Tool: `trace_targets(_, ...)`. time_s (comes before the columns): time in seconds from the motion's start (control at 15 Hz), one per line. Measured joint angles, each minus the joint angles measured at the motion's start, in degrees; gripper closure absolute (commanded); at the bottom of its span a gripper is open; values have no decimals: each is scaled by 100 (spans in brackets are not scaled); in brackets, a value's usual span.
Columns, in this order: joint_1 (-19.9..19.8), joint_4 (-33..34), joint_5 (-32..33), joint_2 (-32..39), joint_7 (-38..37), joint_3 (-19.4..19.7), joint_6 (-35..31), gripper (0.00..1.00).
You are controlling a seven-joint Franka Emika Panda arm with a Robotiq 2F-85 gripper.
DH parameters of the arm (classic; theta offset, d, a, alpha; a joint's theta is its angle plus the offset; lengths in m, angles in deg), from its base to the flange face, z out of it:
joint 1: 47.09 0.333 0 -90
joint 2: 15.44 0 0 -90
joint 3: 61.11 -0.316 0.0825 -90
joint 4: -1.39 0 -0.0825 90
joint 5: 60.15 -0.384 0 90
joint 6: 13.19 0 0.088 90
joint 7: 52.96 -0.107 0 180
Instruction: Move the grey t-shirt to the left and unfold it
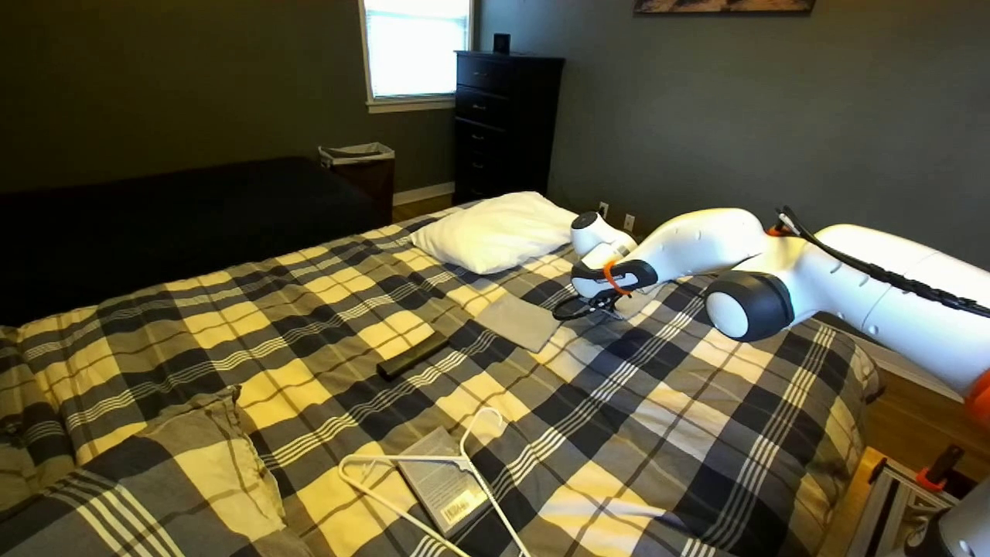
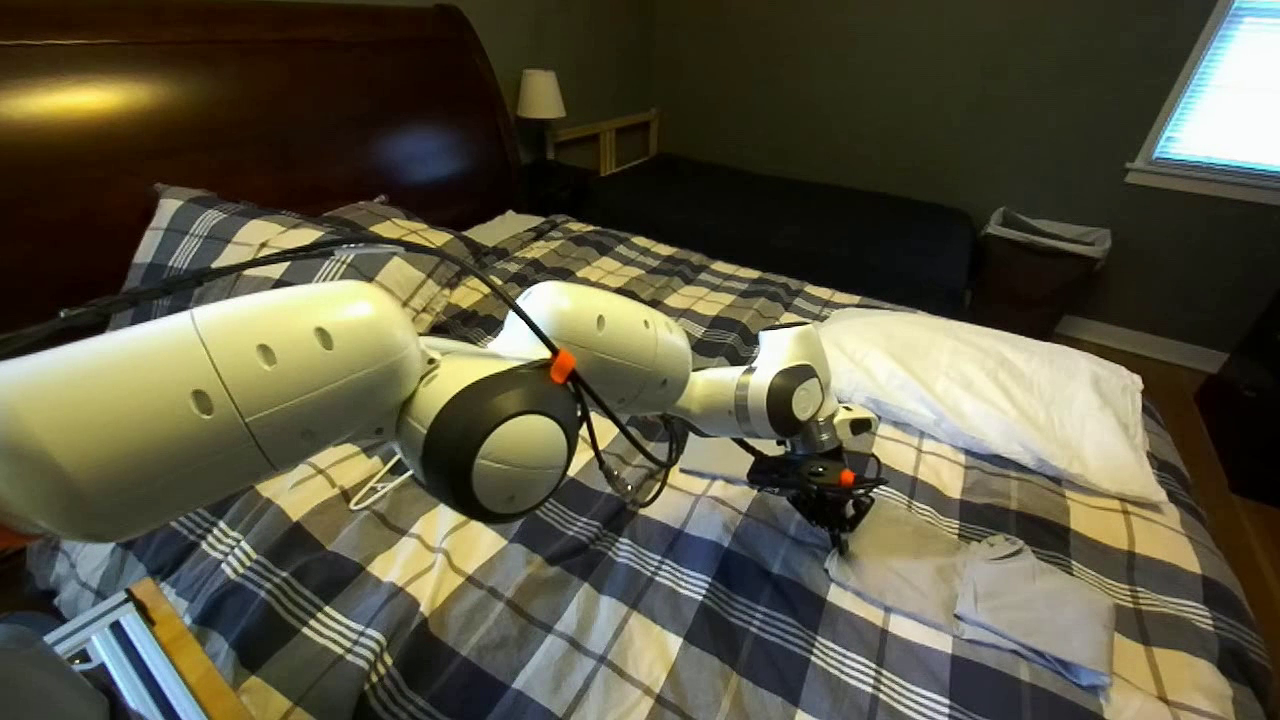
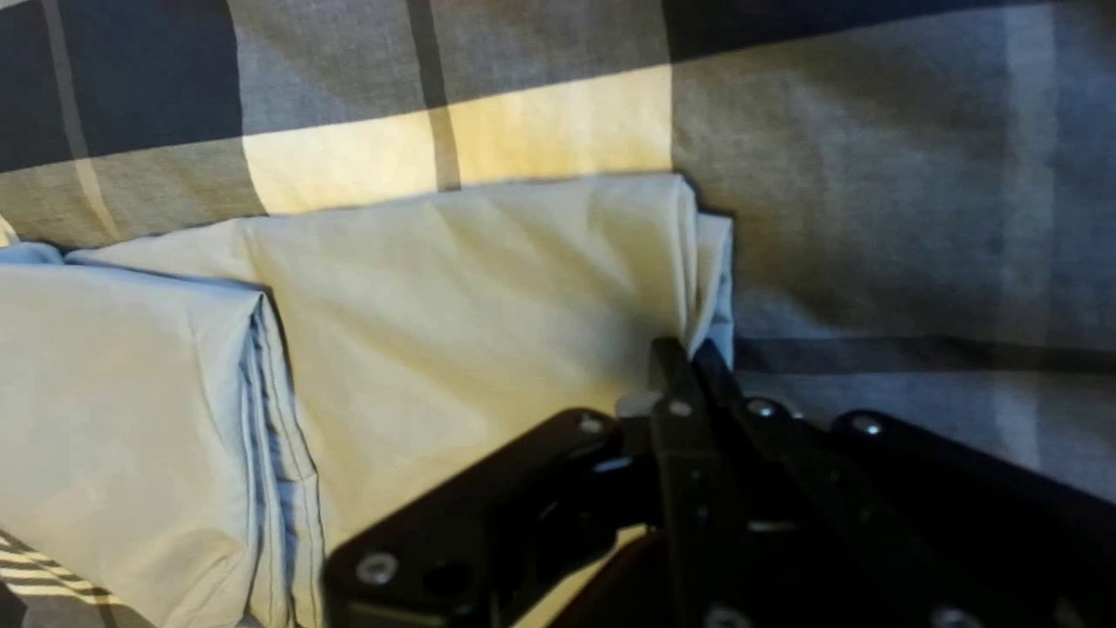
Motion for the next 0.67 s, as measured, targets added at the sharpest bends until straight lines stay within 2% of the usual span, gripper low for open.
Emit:
trace_targets(0.4,67,209,-10,-35,4,-70,-25,99)
trace_targets(0.67,330,254,31,-255,323,-185,-546,99)
